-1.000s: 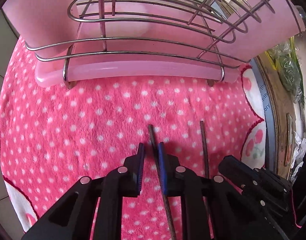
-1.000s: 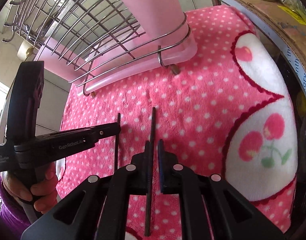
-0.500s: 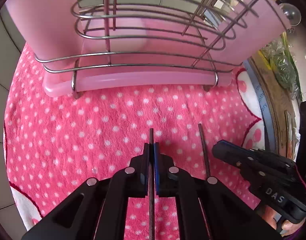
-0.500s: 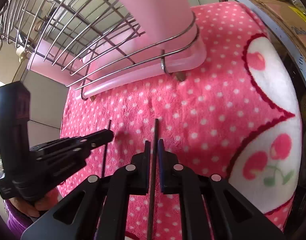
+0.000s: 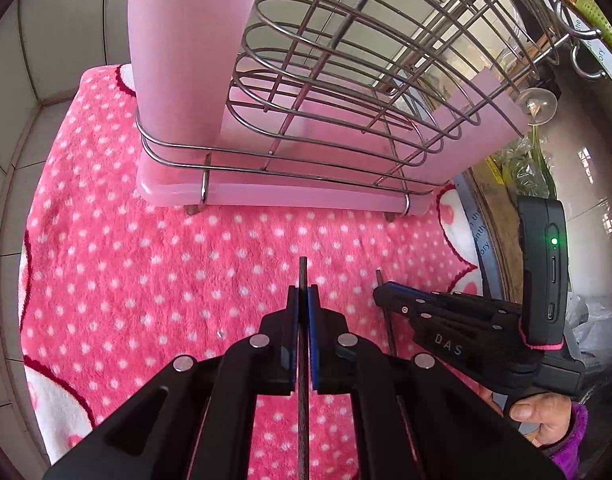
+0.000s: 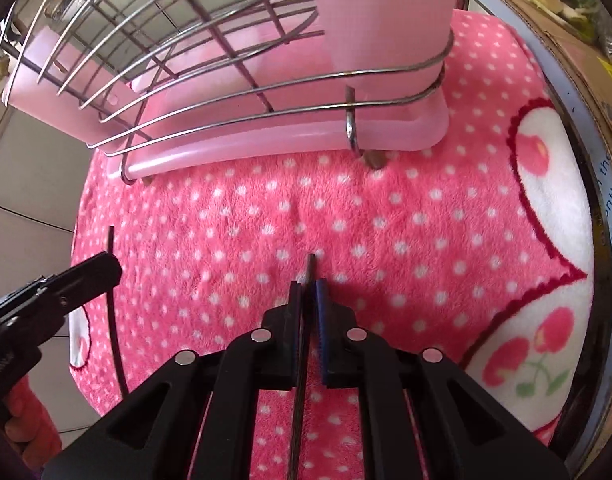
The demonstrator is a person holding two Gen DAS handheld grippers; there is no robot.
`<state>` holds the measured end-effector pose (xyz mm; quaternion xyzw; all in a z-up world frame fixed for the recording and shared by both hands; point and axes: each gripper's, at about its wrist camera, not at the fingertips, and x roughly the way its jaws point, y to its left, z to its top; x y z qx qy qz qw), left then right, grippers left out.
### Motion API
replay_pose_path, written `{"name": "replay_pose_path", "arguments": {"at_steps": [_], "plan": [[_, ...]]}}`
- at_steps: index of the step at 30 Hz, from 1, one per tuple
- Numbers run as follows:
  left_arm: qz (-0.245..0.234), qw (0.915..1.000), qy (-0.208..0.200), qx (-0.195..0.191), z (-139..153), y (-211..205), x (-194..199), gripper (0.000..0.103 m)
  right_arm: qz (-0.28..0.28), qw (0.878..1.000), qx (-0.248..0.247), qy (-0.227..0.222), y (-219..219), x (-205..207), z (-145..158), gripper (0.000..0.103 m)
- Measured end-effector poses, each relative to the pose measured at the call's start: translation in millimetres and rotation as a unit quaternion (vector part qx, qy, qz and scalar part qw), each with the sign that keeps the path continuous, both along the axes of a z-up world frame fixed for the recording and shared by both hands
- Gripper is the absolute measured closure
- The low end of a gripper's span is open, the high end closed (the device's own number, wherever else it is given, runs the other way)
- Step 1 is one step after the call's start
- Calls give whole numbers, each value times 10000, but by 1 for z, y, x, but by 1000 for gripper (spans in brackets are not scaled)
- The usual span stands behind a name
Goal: Organize utensils
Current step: 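Lift both black chopsticks up over the pink cup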
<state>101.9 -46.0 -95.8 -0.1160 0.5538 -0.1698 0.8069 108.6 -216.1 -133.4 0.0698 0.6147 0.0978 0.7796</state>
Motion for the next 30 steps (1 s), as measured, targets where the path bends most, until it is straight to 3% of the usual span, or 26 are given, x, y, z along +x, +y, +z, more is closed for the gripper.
{"name": "replay_pose_path", "arguments": {"at_steps": [6, 11, 19, 30], "plan": [[64, 9999, -34, -89, 4, 22, -9, 99, -7, 9995, -124, -285, 14, -1, -4, 97], [237, 9993, -252, -119, 18, 44, -18, 99, -229, 9970, 435, -604, 4, -14, 1, 98], [567, 9924, -1091, -79, 53, 67, -42, 99, -199, 9802, 882, -1763, -6, -54, 53, 98], [940, 9698, -2239, -240, 121, 86, -66, 99, -319, 9469, 1041, -3024, -30, -83, 133, 98]]}}
